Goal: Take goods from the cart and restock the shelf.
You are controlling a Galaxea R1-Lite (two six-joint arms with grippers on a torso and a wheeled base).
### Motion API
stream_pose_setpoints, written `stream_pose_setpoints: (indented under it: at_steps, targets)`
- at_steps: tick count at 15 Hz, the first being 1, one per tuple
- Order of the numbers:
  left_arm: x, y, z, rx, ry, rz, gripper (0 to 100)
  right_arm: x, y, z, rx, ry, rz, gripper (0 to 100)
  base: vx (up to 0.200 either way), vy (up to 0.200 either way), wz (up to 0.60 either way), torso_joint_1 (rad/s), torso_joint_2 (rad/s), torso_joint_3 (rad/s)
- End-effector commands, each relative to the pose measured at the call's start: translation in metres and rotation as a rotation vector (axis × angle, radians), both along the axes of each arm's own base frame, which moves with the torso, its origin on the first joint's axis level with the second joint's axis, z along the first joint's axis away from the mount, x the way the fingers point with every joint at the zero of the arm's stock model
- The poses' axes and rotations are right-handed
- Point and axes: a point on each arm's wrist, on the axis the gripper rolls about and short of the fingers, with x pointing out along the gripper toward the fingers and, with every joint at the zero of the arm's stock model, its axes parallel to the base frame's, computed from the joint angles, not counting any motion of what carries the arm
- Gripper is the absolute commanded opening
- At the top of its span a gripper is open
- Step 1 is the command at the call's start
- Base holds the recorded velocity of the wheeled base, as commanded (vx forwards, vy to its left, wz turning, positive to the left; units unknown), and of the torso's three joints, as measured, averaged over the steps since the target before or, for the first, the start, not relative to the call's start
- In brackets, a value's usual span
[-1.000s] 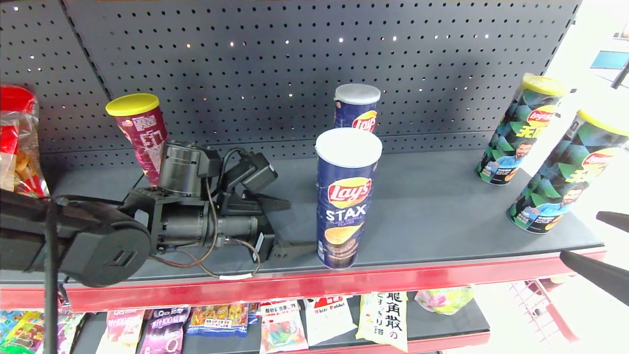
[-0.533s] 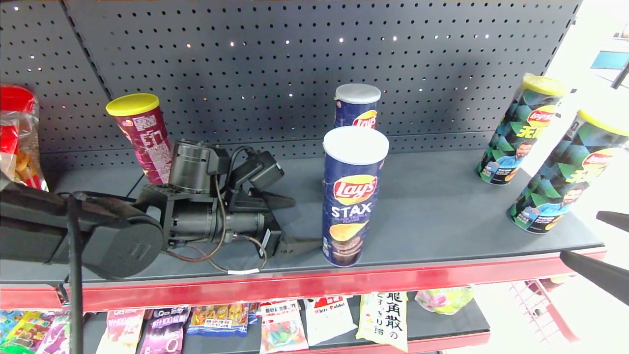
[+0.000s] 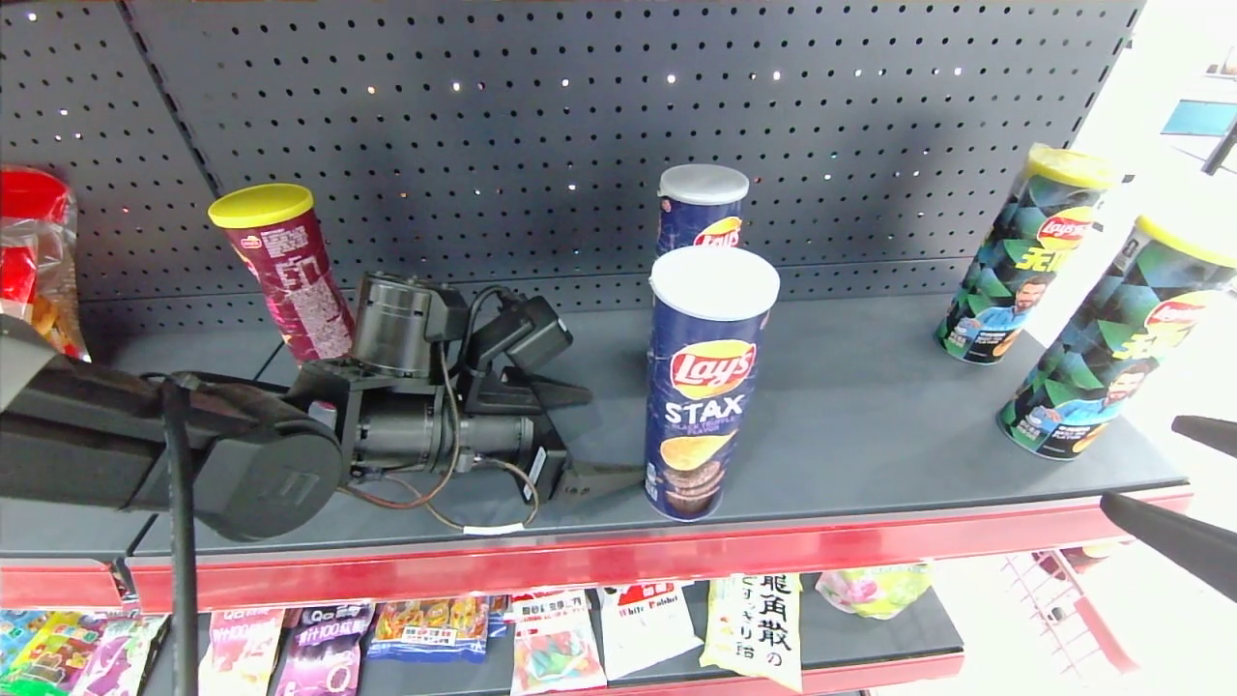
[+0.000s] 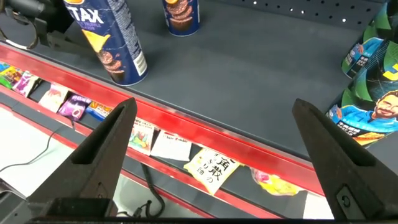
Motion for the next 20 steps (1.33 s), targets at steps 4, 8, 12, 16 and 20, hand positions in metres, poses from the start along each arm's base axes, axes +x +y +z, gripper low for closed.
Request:
stream_pose_setpoints:
  at_steps: [4,8,12,16,20]
  targets:
    - [0.004,-0.005,-0.002,0.002,-0.001,-0.002,100,0.001,0.0,0.0,0.0,0.002,0.001,100,0.0,0.0,0.0,0.0,0.0,0.0]
    - [-0.003,0.003,0.004,0.01,-0.015,0.039,100,0.001,0.0,-0.006,-0.009,0.022,-0.004,100,0.0,0.0,0.0,0.0,0.0,0.0]
    - [-0.046,0.058,0.039,0.024,-0.096,0.256,100,-0.001,-0.009,-0.022,-0.05,0.044,-0.172,100,0.0,0.0,0.0,0.0,0.0,0.0]
    - [-0.134,0.118,0.062,0.105,-0.174,0.581,100,-0.01,-0.015,-0.038,-0.05,0.066,-0.222,100,0.0,0.0,0.0,0.0,0.0,0.0]
    - [-0.214,0.155,0.039,0.125,-0.207,0.901,100,-0.021,-0.022,-0.049,-0.049,0.064,-0.301,100,0.0,0.0,0.0,0.0,0.0,0.0]
